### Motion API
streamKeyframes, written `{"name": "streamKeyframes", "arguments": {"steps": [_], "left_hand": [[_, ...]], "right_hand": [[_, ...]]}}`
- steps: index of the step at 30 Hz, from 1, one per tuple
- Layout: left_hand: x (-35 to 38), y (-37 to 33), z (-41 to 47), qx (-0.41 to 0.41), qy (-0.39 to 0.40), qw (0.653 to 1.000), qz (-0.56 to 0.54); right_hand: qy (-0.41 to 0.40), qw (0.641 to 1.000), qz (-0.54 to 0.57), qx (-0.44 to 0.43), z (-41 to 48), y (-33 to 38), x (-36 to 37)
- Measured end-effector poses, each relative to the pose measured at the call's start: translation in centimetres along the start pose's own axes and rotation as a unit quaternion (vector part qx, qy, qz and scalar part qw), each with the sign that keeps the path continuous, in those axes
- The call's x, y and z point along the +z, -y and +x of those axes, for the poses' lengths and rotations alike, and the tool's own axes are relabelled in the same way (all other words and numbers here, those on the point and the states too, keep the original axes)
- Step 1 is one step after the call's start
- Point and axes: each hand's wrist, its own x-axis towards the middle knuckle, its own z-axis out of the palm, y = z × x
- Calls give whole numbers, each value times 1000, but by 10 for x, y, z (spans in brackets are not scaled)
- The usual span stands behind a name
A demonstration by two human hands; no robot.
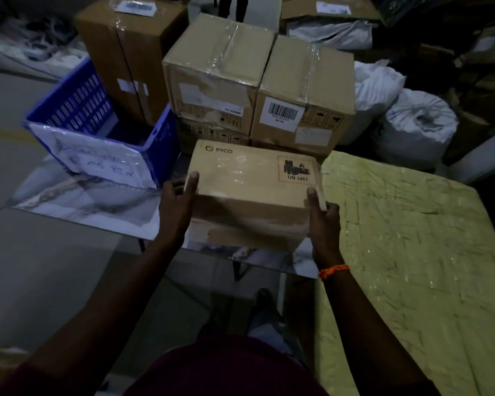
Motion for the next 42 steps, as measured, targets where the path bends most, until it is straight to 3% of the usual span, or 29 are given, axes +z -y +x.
{"name": "streamKeyframes", "arguments": {"steps": [6, 9, 12, 14, 16, 19, 29, 34, 37, 42], "left_hand": [[0, 15, -18, 51, -22, 998, 40], [2, 13, -18, 96, -27, 991, 84], [4, 7, -9, 255, -16, 939, 230], [11, -2, 2, 336, 48, 876, 342], [23, -14, 8, 355, 140, 822, 424], [33, -18, 12, 348, 196, 785, 474], [33, -19, 8, 343, 193, 777, 491], [32, -26, 14, 353, 196, 770, 494], [35, -34, 26, 323, 198, 757, 531], [37, -25, 57, 279, 195, 733, 590]], "right_hand": [[-9, 999, -35, -17, -9, -17, -1], [-33, 986, -119, -109, -15, -11, 0], [-62, 913, -262, -306, -18, 0, 8], [17, 874, -311, -372, -18, 11, 21], [120, 844, -362, -376, -17, 20, 36], [147, 798, -431, -395, -16, 20, 51], [145, 801, -437, -383, -20, 17, 53], [201, 788, -448, -372, -9, 30, 45], [183, 776, -486, -358, 18, 38, 36], [168, 797, -495, -304, 51, 38, 25]]}}
